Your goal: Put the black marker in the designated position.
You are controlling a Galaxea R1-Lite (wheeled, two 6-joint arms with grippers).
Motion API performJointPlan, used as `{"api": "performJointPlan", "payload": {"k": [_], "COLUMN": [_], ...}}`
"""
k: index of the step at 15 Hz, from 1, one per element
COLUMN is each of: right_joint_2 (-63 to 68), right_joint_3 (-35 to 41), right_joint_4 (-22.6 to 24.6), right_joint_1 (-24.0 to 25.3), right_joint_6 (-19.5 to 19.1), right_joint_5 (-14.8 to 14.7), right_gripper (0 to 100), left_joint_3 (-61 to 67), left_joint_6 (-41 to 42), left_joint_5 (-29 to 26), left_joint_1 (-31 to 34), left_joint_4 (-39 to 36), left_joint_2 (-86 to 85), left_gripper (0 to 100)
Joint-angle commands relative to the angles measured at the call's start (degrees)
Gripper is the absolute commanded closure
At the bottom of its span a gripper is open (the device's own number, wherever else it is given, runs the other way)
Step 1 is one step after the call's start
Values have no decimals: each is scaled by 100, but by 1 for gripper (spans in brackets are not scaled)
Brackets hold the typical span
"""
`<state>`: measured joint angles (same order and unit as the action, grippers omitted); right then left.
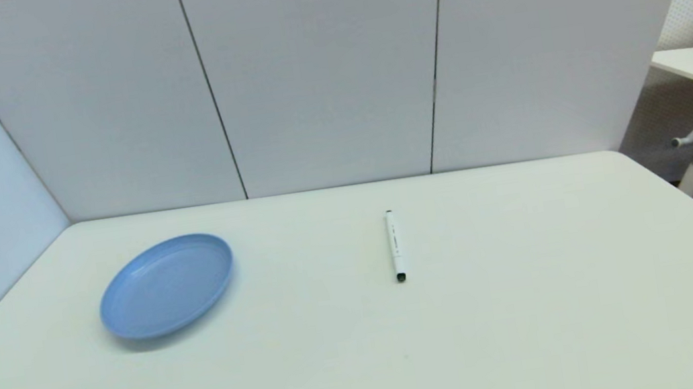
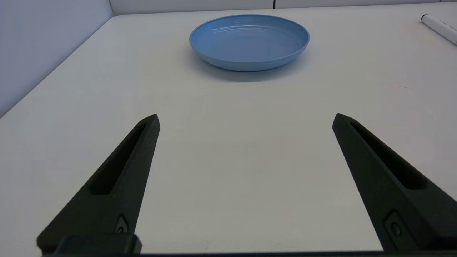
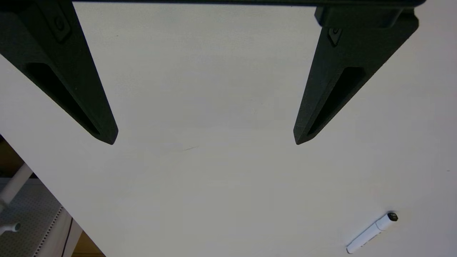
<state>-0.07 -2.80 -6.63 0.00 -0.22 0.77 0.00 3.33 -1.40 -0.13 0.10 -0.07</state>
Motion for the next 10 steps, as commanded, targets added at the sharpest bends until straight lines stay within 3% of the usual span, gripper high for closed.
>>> {"api": "performJointPlan", "payload": {"k": [1, 4, 7, 10], "right_joint_2": [7, 7, 7, 7], "right_joint_3": [-1, -1, -1, -1], "right_joint_4": [-5, -5, -5, -5], "right_joint_1": [0, 0, 0, 0], "right_joint_6": [-4, -4, -4, -4], "right_joint_5": [2, 2, 2, 2], "right_gripper": [0, 0, 0, 0], "left_joint_3": [0, 0, -167, -1881], "left_joint_6": [1, -377, -52, 71], "left_joint_5": [0, 158, 158, 140], "left_joint_1": [5, 5, -22, -619], "left_joint_4": [-1, -10, -414, -687], "left_joint_2": [-1, 7, 1141, 3040], "left_gripper": [0, 0, 0, 0]}}
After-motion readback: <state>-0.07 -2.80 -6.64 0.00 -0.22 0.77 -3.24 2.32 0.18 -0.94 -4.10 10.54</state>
